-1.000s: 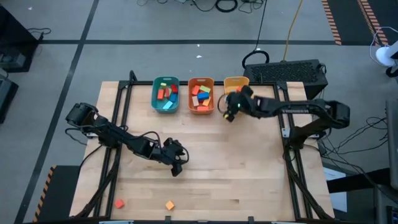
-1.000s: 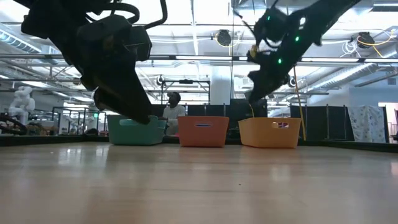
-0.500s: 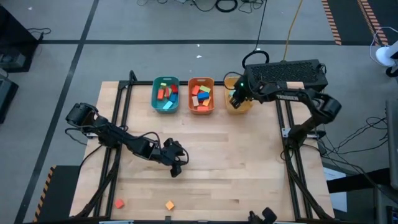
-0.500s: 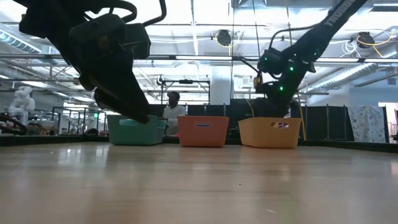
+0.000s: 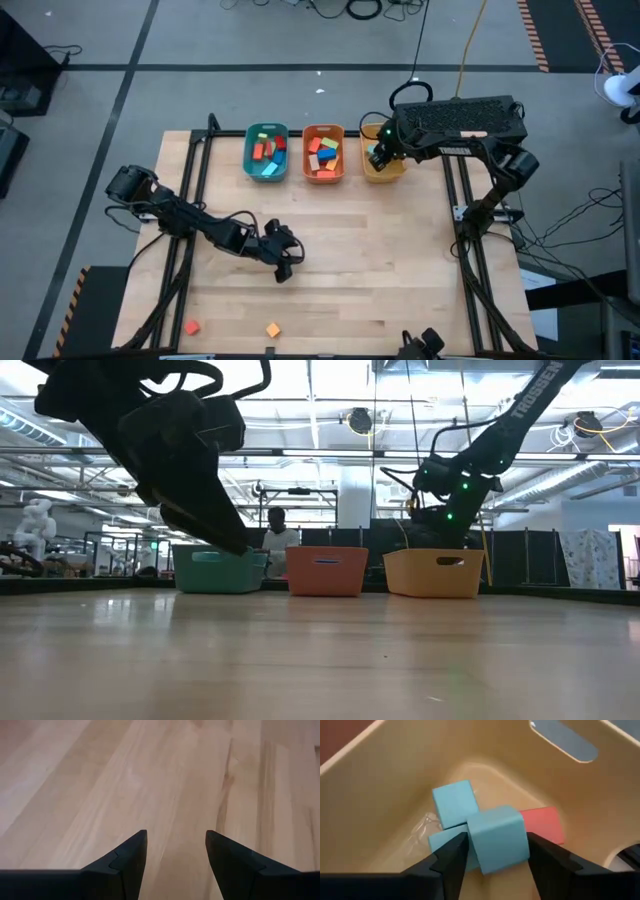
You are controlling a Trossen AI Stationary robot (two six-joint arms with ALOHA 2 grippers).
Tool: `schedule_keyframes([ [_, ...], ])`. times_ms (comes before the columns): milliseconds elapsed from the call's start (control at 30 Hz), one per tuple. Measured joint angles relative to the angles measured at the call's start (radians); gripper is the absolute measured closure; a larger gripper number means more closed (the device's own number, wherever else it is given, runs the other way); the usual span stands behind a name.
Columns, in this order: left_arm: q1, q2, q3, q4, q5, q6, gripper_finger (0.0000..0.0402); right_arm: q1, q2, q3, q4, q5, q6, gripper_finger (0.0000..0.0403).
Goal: Sort blocks by size
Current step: Put the light blue cube block into the yellow bin, then put the yellow cube block into the yellow bin
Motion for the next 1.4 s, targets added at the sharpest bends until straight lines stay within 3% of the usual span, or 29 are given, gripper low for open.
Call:
schedule_keyframes([
  [333, 0.0, 0.0, 0.0, 0.008, 0.0, 0.04, 0.0199, 0.022, -0.171, -0.005, -0.013, -0.002, -0.005, 0.0208],
  [667, 0.0, 0.001, 0.0, 0.039, 0.001, 0.04, 0.0199, 0.177, -0.417, -0.005, -0.098, 0.001, 0.038, 0.0216],
  [867, 0.0, 0.001, 0.0, 0.027, 0.019, 0.04, 0.0199, 0.321, -0.51, -0.004, -0.147, 0.001, 0.078, 0.0216],
  [1133, -0.024, 0.001, 0.004, 0.014, 0.142, 0.077, 0.0199, 0.568, -0.54, -0.005, -0.22, 0.004, 0.115, 0.0216],
  [1400, -0.153, 0.001, 0.172, -0.316, 0.122, 0.015, 0.0199, 0.815, -0.494, -0.005, -0.245, 0.155, 0.202, 0.0216],
])
